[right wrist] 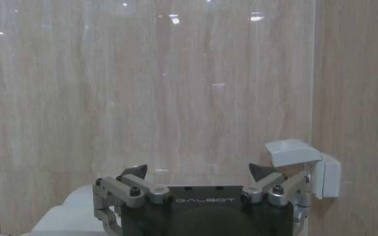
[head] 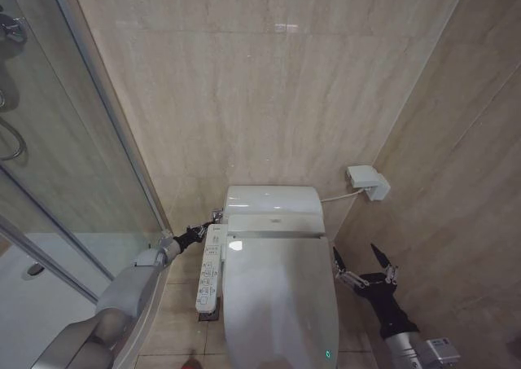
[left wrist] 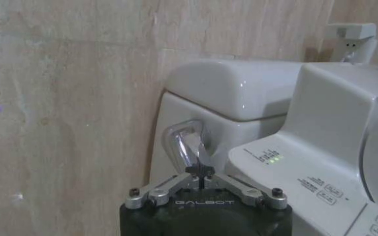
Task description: Open the toilet lid, clean the toilet bowl with a toilet brush, close the toilet lid, and flush.
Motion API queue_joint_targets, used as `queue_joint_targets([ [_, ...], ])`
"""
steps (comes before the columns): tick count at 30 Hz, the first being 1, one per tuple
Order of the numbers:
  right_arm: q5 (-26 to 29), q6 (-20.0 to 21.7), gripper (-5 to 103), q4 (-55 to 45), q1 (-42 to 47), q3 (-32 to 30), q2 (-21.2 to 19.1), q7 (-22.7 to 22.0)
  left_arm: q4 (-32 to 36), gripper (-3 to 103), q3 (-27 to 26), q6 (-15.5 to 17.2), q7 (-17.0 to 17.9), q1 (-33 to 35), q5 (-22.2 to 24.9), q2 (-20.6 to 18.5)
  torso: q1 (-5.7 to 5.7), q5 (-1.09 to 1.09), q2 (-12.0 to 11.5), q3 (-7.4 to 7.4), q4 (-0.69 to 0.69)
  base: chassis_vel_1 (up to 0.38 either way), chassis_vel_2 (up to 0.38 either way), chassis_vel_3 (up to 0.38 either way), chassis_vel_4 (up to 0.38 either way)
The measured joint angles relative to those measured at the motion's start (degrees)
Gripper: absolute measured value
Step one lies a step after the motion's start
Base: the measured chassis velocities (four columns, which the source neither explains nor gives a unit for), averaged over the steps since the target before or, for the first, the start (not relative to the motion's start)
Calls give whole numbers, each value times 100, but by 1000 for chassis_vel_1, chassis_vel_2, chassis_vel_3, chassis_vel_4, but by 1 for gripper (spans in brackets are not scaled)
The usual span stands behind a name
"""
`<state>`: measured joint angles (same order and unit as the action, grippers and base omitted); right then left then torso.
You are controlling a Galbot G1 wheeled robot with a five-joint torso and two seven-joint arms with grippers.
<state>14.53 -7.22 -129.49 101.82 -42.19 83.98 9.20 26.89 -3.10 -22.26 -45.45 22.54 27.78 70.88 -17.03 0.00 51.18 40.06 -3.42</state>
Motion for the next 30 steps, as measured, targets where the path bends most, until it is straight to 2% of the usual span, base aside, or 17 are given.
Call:
queue_joint_targets([
  [18,0,0,100,0,0,0,0,0,137,0,-229,130,137,231,19,-15,0,1,-1,0,1,0,0,0,0],
  [21,0,0,100,0,0,0,0,0,415,0,-310,172,321,359,-13,-32,0,1,-1,0,1,0,0,0,0],
  [22,0,0,100,0,0,0,1,0,719,0,-437,243,576,492,-137,-47,0,0,-1,0,-2,0,0,0,0],
  [23,0,0,100,0,1,0,0,0,1104,0,-599,377,984,663,-333,-63,0,0,-1,0,-2,0,0,0,0],
  [24,0,0,100,0,0,-1,1,-1,1623,0,-754,547,1539,919,-483,-90,0,2,-1,0,-2,0,0,0,0],
  [25,0,0,100,0,0,-1,1,-1,1623,0,-754,547,1539,919,-483,-90,0,2,-1,0,-2,0,0,0,0],
  [28,0,0,100,-1,0,0,0,0,2538,0,-918,946,2785,1433,-538,-138,1,0,-1,0,2,0,0,0,0],
  [29,0,0,100,-1,0,0,0,0,2538,0,-918,946,2785,1433,-538,-138,1,0,-1,0,2,0,0,0,0],
  [30,0,0,100,0,0,0,0,0,2795,0,-954,1057,3132,1564,-532,-149,1,0,-1,0,2,0,0,0,0],
])
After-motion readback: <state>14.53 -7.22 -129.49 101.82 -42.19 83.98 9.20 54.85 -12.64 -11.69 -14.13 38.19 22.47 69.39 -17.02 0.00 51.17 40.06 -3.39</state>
